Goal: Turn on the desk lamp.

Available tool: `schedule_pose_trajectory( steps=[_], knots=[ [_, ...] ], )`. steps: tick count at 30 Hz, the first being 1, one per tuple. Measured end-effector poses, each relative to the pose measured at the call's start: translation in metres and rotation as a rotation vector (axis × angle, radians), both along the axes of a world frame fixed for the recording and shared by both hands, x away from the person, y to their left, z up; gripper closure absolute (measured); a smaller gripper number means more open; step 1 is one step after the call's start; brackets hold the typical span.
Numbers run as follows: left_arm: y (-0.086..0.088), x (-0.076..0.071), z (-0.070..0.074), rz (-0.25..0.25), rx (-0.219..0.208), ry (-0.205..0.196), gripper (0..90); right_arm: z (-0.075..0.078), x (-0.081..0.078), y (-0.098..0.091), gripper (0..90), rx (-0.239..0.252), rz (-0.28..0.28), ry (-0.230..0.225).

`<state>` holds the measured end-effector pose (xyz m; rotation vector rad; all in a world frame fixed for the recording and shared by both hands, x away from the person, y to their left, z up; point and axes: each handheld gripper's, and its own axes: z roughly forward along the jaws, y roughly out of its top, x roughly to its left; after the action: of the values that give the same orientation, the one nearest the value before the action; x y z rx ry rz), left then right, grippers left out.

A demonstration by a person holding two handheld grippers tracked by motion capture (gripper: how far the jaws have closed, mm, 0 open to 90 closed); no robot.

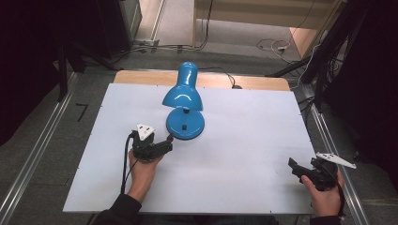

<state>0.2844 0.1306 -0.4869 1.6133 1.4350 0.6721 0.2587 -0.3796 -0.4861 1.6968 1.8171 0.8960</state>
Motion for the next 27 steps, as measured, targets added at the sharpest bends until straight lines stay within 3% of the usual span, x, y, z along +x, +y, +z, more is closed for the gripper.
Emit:
schedule_pose_trajectory(
  steps=[16,27],
  knots=[
    [-0.012,0.01,0.0,-0.011,0.004,-0.006,21.8,0.001,0.0,0.001,10.7,0.004,0.0,-0.001],
    [-0.018,0.02,-0.001,-0.031,-0.007,-0.022,35.6,0.0,0.0,-0.001,10.7,0.003,0.0,-0.002]
  ],
)
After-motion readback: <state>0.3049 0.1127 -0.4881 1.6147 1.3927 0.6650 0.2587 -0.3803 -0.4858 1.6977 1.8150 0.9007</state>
